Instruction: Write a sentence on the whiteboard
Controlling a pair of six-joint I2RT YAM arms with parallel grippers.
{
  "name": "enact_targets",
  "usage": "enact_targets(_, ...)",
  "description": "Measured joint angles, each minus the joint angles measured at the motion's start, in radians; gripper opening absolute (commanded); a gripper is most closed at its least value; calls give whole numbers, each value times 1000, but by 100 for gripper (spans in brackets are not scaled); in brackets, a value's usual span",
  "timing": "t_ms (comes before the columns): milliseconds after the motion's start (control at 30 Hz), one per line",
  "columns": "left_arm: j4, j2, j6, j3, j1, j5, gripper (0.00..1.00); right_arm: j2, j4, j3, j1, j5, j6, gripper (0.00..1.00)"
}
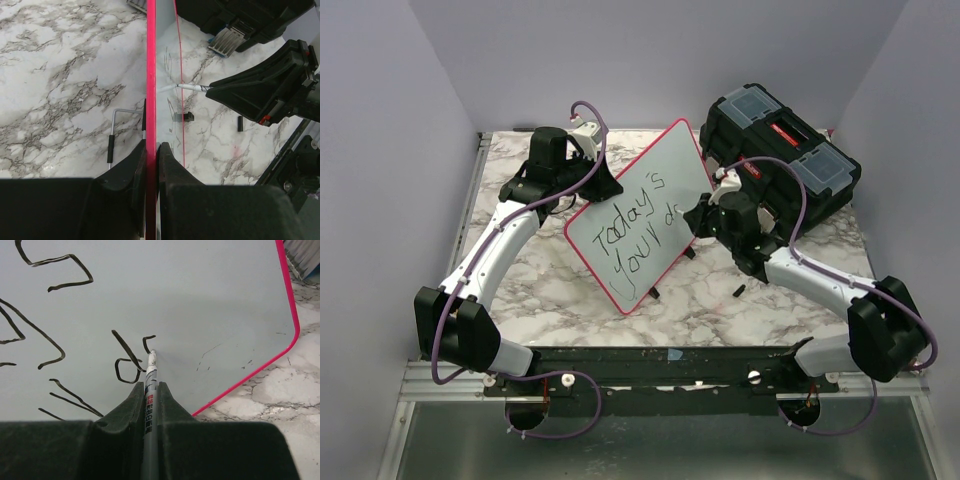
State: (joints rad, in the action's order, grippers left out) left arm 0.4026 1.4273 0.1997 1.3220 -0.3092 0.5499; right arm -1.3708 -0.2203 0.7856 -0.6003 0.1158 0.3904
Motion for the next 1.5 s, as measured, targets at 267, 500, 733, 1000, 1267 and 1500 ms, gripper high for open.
enact_targets(267, 3, 0, 7, 0, 0, -5, 0, -21, 29, 39, 0, 18, -11, 1)
enact_targets(500, 3, 0, 7, 0, 0, -8, 0, -28, 40, 57, 0, 23, -18, 1)
enact_targets(733, 3, 2, 8, 0, 0, -8, 0, -31, 42, 66, 0, 22, -18, 1)
enact_targets(1000, 4, 2, 8, 0, 0, -8, 0, -32, 42, 68, 0, 22, -18, 1)
enact_targets(1267, 4, 2, 8, 0, 0, -11, 0, -32, 16, 50, 0, 22, -9, 1)
enact_targets(1500, 4, 2, 9, 0, 0, -14, 0, -25, -15, 15, 0, 23, 2, 1)
